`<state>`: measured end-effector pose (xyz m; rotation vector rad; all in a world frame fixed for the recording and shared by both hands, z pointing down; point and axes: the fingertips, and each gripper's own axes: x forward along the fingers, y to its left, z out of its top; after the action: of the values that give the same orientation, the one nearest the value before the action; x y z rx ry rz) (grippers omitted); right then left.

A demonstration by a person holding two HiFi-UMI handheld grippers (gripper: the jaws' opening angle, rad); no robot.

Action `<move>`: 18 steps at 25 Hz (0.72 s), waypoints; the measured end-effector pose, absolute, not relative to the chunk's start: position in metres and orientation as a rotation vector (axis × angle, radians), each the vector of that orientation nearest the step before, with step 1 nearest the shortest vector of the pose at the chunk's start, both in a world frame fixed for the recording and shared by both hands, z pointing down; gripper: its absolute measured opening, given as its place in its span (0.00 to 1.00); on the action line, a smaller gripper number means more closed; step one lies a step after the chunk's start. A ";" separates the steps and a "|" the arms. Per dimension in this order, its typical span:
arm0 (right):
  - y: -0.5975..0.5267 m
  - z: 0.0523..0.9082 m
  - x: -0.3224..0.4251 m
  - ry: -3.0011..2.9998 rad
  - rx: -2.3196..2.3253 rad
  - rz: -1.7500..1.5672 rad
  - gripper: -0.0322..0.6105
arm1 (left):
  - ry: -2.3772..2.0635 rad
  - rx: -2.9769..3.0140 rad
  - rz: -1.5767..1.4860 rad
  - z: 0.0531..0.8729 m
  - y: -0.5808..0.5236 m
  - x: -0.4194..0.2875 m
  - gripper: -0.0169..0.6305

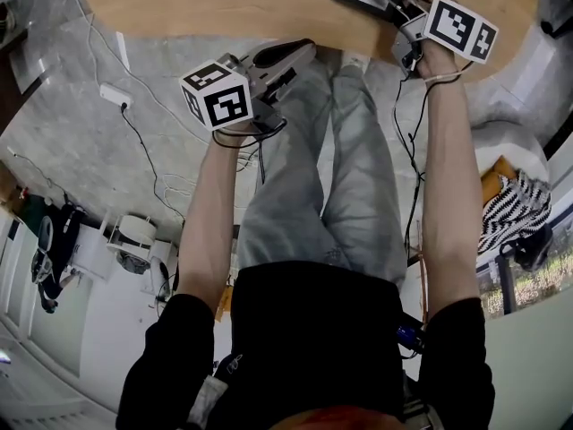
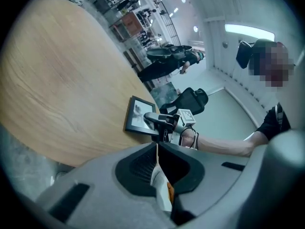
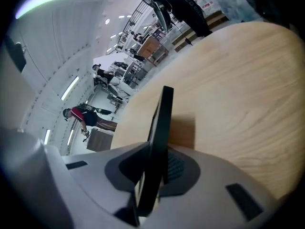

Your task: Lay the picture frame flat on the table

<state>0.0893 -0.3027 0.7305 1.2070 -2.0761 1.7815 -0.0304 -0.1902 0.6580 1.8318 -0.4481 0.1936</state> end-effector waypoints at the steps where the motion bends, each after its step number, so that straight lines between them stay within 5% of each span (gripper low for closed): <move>1: -0.303 0.732 0.092 -2.049 1.224 1.748 0.12 | -0.440 1.827 0.191 0.658 -0.189 -0.030 0.05; 10: -0.295 0.751 0.126 -1.784 1.373 1.355 0.38 | -0.432 1.819 0.180 0.658 -0.180 -0.027 0.05; 16: -0.289 0.733 0.144 -1.747 1.562 1.355 0.38 | -0.690 1.841 0.235 0.658 -0.213 -0.025 0.04; 18: -0.288 0.709 0.143 -1.822 1.624 1.391 0.20 | -0.734 1.892 0.193 0.637 -0.227 -0.015 0.04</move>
<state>0.1427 -0.2880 0.7093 1.6243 -1.8223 1.3906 -0.0147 -0.2271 0.6368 1.8920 -0.7336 0.1930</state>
